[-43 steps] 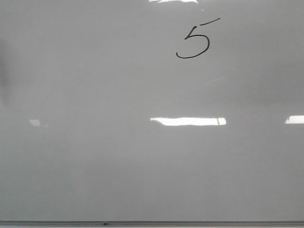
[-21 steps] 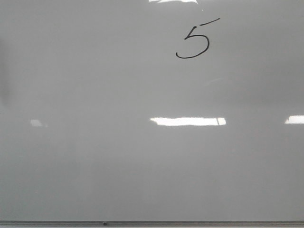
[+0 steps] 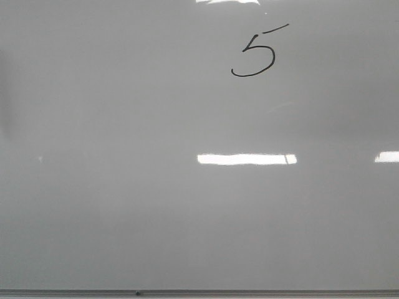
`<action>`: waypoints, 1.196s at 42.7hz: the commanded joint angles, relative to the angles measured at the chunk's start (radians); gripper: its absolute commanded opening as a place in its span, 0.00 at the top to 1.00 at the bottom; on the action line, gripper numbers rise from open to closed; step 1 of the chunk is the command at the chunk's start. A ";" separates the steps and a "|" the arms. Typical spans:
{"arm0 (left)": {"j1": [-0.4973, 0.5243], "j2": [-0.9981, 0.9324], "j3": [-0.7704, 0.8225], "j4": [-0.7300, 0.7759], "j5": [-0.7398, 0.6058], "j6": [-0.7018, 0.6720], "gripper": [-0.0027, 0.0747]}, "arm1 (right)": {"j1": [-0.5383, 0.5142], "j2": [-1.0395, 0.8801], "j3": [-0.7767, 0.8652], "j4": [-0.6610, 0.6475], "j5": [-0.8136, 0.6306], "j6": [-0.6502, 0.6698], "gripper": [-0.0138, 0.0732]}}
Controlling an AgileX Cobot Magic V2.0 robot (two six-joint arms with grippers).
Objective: Write number 5 on whiteboard
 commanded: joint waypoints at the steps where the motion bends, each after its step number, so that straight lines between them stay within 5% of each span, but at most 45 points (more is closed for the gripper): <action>1: 0.001 -0.016 0.032 -0.016 -0.194 -0.009 0.99 | -0.005 0.008 -0.026 0.005 -0.065 0.003 0.93; 51: -0.001 -0.016 0.049 -0.016 -0.261 -0.009 0.99 | -0.005 0.009 -0.026 0.005 -0.064 0.003 0.93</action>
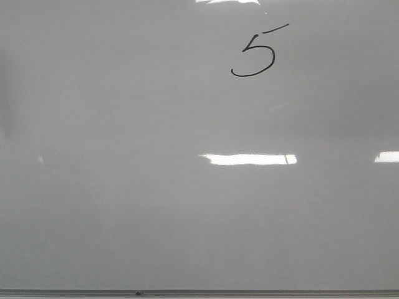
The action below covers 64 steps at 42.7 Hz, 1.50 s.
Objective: Write number 5 on whiteboard
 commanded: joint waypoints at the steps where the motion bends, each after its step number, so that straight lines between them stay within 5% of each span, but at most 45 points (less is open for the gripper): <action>1: -0.001 -0.016 0.006 -0.010 -0.080 -0.006 0.99 | -0.005 0.009 -0.026 0.005 -0.064 0.001 0.93; 14: -0.001 -0.014 0.006 -0.010 -0.080 -0.006 0.99 | -0.051 -0.041 0.009 -0.021 -0.111 -0.004 0.93; 29: -0.001 -0.014 0.006 -0.010 -0.080 -0.006 0.99 | -0.334 -0.353 0.455 -0.034 -0.607 -0.019 0.93; 50: -0.001 -0.014 0.006 -0.010 -0.080 -0.006 0.99 | -0.351 -0.502 0.908 -0.023 -1.122 -0.018 0.93; 64: -0.001 -0.014 0.006 -0.010 -0.080 -0.006 0.99 | -0.351 -0.503 0.906 -0.023 -1.136 -0.018 0.93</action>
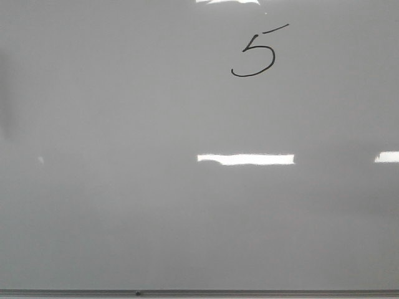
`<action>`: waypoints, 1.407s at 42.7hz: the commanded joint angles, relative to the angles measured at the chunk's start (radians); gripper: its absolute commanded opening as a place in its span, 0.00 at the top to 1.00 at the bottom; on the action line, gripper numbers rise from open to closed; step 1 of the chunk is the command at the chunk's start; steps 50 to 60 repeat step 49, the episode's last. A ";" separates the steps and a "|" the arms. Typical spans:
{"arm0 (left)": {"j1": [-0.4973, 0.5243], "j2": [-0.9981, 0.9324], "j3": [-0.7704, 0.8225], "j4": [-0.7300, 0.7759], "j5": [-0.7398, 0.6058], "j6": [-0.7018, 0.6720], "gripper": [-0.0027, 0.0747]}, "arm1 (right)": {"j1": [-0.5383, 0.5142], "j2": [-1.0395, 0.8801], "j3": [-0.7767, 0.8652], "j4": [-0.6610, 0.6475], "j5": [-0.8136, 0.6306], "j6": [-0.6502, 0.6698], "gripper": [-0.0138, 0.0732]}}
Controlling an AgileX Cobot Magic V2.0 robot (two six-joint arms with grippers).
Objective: Write number 5 on whiteboard
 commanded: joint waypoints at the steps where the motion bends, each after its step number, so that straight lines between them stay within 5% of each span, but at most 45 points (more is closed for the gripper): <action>1: -0.001 -0.014 0.006 -0.010 -0.080 -0.006 0.99 | -0.006 -0.018 -0.014 -0.002 -0.090 -0.006 0.93; 60: -0.001 -0.014 0.006 -0.010 -0.080 -0.006 0.99 | -0.006 -0.018 -0.014 -0.001 -0.134 0.065 0.93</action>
